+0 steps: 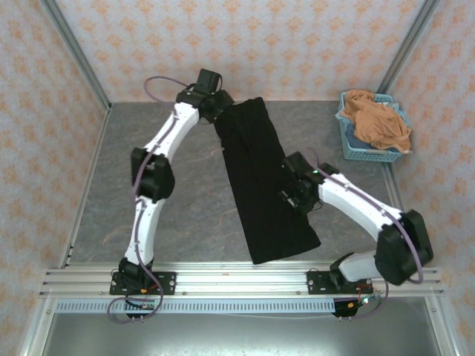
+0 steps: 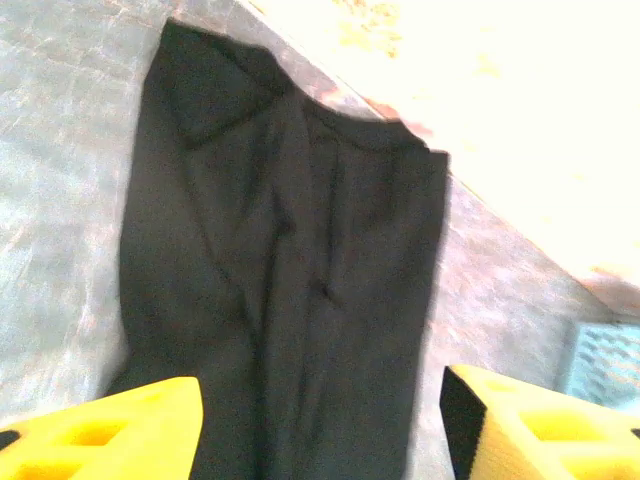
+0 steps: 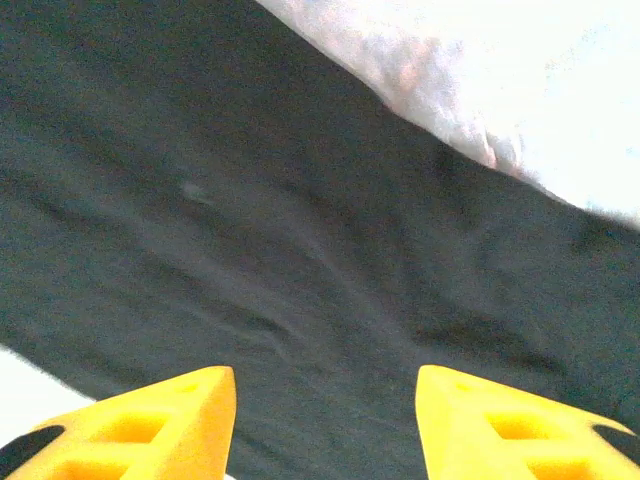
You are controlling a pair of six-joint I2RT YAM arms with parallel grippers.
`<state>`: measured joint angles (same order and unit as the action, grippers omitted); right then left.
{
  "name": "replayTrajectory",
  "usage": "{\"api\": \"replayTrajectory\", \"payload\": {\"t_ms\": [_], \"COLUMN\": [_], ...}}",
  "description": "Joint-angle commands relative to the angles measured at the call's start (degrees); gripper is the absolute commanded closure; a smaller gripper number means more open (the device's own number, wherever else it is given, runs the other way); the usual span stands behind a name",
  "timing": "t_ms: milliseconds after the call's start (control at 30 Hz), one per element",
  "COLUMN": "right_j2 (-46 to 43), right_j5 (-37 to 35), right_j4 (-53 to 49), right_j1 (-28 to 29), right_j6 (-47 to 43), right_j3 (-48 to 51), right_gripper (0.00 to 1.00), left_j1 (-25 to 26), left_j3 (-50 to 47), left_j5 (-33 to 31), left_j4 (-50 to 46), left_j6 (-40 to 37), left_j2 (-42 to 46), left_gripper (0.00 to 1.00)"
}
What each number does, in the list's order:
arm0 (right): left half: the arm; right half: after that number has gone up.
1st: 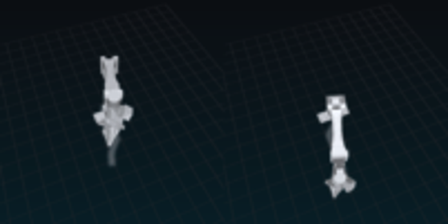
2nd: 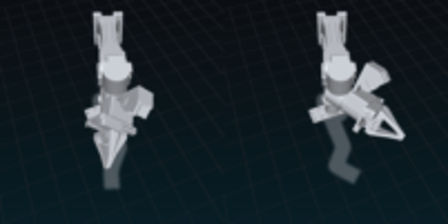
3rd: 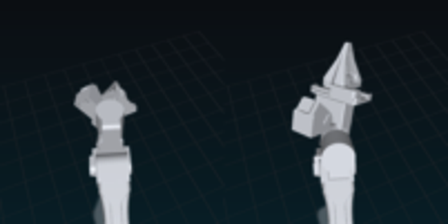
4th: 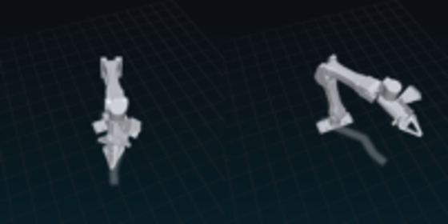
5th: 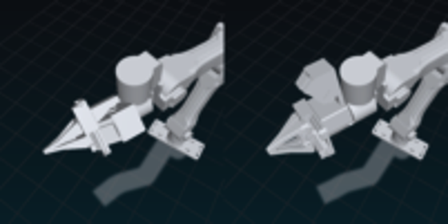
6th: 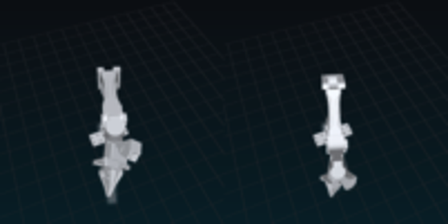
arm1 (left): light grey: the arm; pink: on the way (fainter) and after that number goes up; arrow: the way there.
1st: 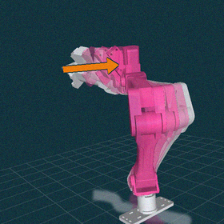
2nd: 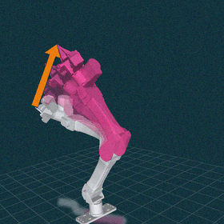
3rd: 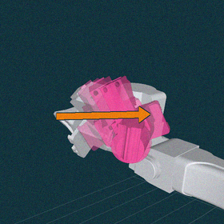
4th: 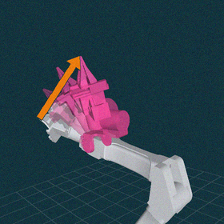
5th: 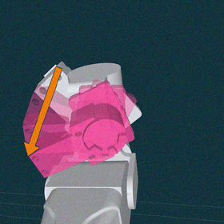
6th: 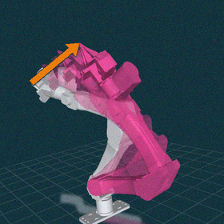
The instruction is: Fold and stack the t-shirts
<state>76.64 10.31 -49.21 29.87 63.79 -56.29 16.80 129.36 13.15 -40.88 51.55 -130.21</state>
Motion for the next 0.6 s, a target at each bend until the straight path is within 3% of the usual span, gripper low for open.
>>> {"api": "replayTrajectory", "payload": {"t_ms": [0,67,167,300,567], "right_j2": [-1.5,-0.3,3.9,10.5,21.0], "right_j5": [-4.1,-2.0,1.4,3.4,8.9], "right_j4": [1.9,6.2,11.4,15.2,21.6], "right_j1": [-2.3,-2.9,-2.9,-3.0,-2.6], "right_j6": [-12.9,-19.4,-25.3,-27.9,-23.2], "right_j3": [0.1,0.3,-0.2,-0.5,1.2], "right_gripper": [0.56,0.61,0.65,0.68,0.70], "left_j1": [2.6,3.7,5.0,6.0,5.7], "left_j3": [-20.0,-32.4,-40.0,-36.7,-24.1], "left_j5": [4.6,5.4,5.3,4.6,1.2], "left_j4": [3.0,10.2,16.9,16.7,12.0], "left_j6": [5.8,11.8,16.4,15.9,15.0], "left_j2": [12.5,17.0,17.5,11.4,-2.8], "left_gripper": [0.38,0.44,0.55,0.67,0.68]}}
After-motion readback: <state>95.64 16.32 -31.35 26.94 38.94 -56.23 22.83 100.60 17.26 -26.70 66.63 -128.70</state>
